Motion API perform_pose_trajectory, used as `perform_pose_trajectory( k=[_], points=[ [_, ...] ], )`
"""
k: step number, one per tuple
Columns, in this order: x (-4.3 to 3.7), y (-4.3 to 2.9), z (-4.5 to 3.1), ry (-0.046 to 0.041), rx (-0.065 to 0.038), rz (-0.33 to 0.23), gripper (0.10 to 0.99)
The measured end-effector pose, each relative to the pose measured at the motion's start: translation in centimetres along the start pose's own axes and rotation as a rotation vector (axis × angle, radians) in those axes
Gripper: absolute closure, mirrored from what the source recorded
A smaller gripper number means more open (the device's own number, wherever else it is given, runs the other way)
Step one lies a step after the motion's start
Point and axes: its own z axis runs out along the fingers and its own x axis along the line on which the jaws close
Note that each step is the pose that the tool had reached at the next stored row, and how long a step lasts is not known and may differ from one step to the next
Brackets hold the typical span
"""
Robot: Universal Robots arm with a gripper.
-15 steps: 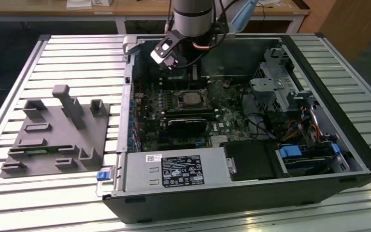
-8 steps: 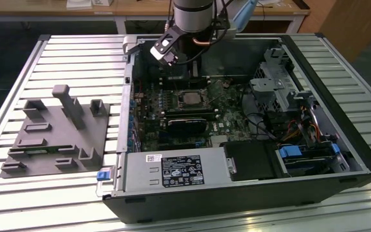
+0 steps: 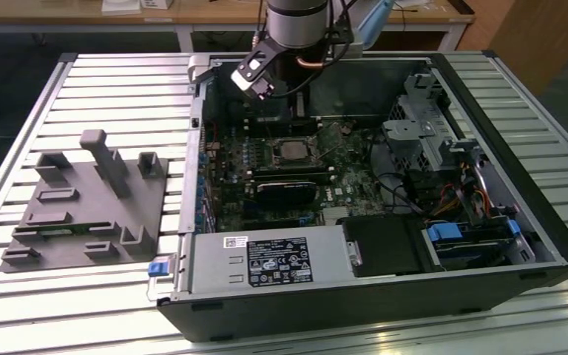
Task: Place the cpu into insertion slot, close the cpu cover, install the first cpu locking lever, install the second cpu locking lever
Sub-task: 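Close the cpu cover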
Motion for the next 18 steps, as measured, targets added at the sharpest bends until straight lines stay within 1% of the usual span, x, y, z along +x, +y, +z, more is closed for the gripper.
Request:
perform_pose_trajectory(
  k=[18],
  points=[
    [0.1,1.44,0.14,0.0001,0.0,0.0,0.98]
  ],
)
